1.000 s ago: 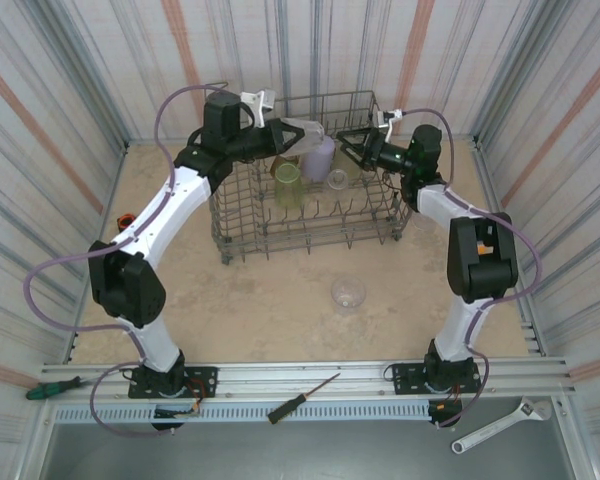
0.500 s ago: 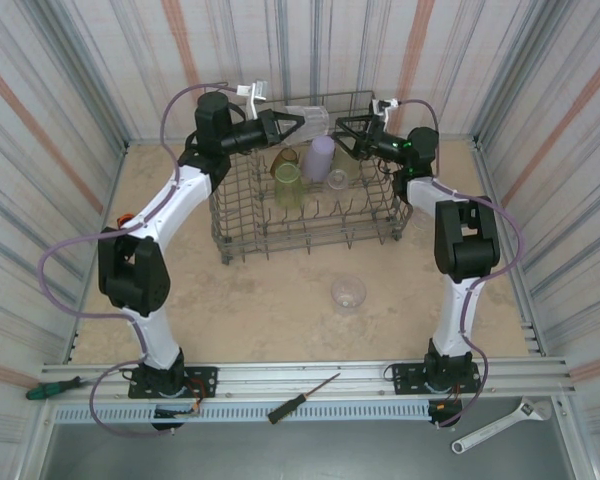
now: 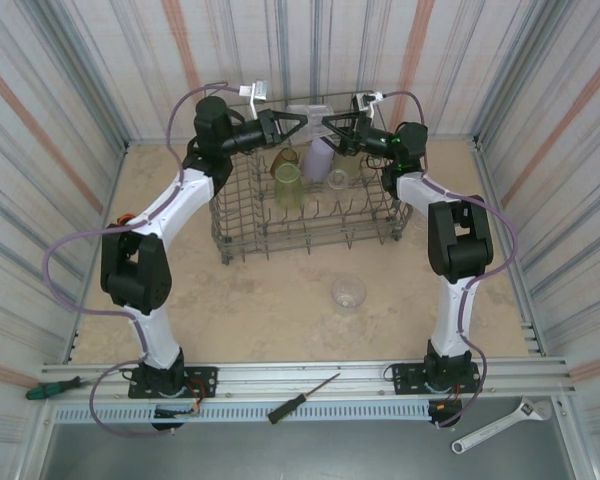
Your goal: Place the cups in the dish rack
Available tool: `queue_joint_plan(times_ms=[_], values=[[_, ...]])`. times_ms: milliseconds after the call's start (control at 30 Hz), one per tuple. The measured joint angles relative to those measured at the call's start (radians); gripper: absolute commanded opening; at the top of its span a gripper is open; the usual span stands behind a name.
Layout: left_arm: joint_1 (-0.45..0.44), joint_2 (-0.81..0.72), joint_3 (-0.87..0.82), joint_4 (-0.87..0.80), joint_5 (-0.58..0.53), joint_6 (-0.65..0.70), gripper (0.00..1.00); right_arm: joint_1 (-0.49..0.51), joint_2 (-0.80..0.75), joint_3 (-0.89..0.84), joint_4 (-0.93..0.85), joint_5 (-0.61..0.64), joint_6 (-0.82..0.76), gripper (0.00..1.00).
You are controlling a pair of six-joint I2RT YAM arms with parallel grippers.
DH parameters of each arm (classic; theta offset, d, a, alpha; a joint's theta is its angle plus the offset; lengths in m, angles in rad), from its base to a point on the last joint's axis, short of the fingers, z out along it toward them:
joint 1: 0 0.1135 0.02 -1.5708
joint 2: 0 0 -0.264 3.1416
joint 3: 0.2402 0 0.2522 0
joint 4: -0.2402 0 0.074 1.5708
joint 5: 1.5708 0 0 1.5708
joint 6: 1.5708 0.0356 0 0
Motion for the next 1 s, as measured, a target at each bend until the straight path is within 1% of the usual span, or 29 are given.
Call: queue_joint_plan(times_ms=[100, 167, 367, 533, 600, 633, 700, 767, 833, 867, 1000], values=[[0.0, 0.0, -0.022, 0.01, 0.008, -0.012, 0.0, 0.0, 0.0, 0.002, -0.001, 0.0, 0.0, 0.94], [0.0, 0.0, -0.029, 0.021, 0.008, -0.013, 0.0, 0.0, 0.003, 0.002, -0.001, 0.001, 0.0, 0.91], [0.0, 0.0, -0.038, 0.035, 0.011, -0.016, 0.0, 0.002, 0.014, 0.005, -0.005, 0.005, 0.003, 0.75], [0.002, 0.0, -0.038, 0.046, 0.013, -0.047, 0.0, 0.002, 0.016, 0.005, 0.008, 0.004, -0.001, 0.61], [0.002, 0.0, -0.039, 0.052, 0.014, -0.054, 0.09, 0.002, 0.016, 0.005, 0.015, 0.004, -0.001, 0.54], [0.002, 0.0, -0.039, 0.053, 0.013, -0.055, 0.09, 0.002, 0.016, 0.005, 0.016, 0.004, -0.001, 0.52], [0.002, 0.0, -0.038, 0.051, 0.013, -0.056, 0.1, 0.002, 0.016, 0.005, 0.015, 0.004, -0.001, 0.51], [0.002, 0.0, -0.038, 0.047, 0.011, -0.05, 0.17, 0.002, 0.016, 0.005, 0.014, 0.003, -0.001, 0.5], [0.002, -0.001, -0.039, 0.032, 0.009, -0.03, 0.22, 0.002, 0.016, 0.005, 0.011, 0.003, -0.001, 0.5], [0.002, -0.001, -0.04, 0.018, 0.005, -0.019, 0.27, 0.002, 0.016, 0.005, 0.01, 0.002, -0.003, 0.5], [0.002, -0.014, -0.055, -0.048, -0.012, 0.027, 0.35, 0.002, 0.014, 0.005, -0.049, -0.015, -0.061, 0.49]])
